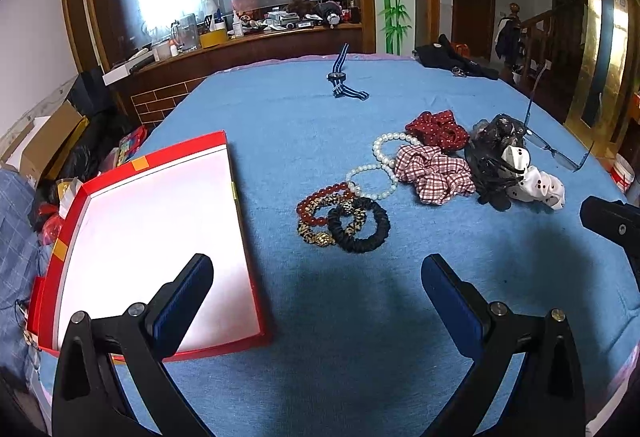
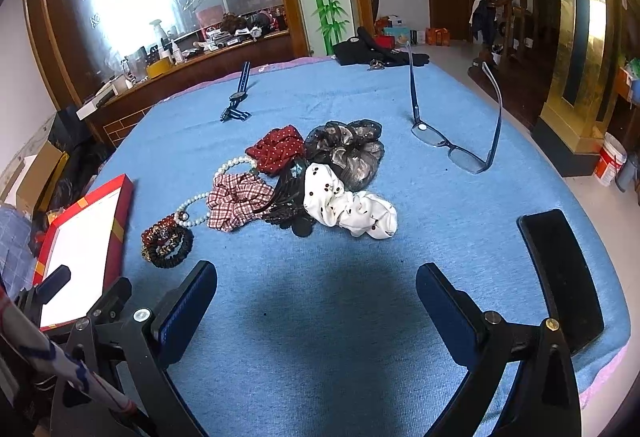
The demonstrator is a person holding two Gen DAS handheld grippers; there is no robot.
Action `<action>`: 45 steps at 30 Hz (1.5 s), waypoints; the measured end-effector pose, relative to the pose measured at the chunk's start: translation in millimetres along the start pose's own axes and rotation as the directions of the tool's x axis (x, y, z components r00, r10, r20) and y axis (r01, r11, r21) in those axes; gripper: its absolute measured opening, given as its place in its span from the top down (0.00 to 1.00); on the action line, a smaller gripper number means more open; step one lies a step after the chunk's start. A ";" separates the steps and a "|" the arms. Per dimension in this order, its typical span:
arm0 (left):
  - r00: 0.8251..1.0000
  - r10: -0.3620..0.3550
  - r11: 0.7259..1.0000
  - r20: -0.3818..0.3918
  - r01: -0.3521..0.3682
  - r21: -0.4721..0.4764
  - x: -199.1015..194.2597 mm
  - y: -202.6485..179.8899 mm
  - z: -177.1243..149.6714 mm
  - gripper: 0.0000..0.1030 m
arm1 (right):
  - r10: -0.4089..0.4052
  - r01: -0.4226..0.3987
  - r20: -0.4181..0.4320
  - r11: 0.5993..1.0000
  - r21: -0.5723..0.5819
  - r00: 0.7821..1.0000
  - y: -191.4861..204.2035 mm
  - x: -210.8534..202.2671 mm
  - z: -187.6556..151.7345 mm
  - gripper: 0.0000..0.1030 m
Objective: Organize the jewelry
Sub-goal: 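Move both tools toward the pile of scrunchies and bracelets, then grasp the white polka-dot scrunchie with the right tool while the left grasps a bead bracelet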
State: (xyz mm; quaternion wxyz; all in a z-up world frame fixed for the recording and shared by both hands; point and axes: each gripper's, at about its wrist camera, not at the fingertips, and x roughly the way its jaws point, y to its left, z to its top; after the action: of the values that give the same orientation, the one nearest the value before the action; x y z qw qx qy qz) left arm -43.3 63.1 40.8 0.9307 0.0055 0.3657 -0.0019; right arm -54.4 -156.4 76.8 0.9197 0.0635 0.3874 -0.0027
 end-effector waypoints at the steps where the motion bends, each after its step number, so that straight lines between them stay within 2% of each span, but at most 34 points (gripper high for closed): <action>1: 1.000 -0.005 1.000 -0.004 0.005 -0.004 0.4 3.4 0.5 0.00 | 0.001 -0.001 -0.003 1.000 0.000 1.000 -0.4 0.5 0.1 0.03; 9: 0.993 -0.090 0.995 -0.077 0.086 -0.055 13.8 35.3 10.9 0.00 | 0.000 0.000 -0.017 1.000 0.027 1.000 -16.9 1.9 3.4 0.11; 11: 0.991 -0.101 0.994 -0.089 0.096 -0.059 17.2 42.0 15.3 0.00 | -0.004 0.005 -0.025 0.999 0.041 1.000 -23.4 3.1 4.7 0.16; 16: 0.985 -0.139 0.989 -0.106 0.133 -0.068 23.6 52.6 32.2 0.00 | -0.019 0.021 -0.032 0.997 0.075 0.999 -37.2 4.5 6.9 0.18; 26: 0.980 -0.155 0.988 -0.123 0.153 -0.030 27.5 43.9 54.9 0.00 | -0.037 0.041 -0.041 0.996 0.079 0.998 -51.8 9.8 14.5 0.21; 39: 0.981 -0.130 0.991 -0.143 0.127 -0.029 28.1 46.8 57.7 0.00 | -0.011 0.015 -0.126 0.999 0.032 0.992 -33.6 67.3 34.0 0.21; 45: 0.972 -0.151 0.989 -0.179 0.149 -0.022 40.5 40.2 60.0 0.00 | -0.023 0.027 -0.163 0.999 0.025 0.986 -33.5 91.2 39.9 0.21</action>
State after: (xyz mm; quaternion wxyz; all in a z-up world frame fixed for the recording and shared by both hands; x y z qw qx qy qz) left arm 27.4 102.6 57.5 0.8909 -0.0257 0.4479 -0.0701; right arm 36.0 -190.3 35.5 0.8840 0.0710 0.4618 -0.0143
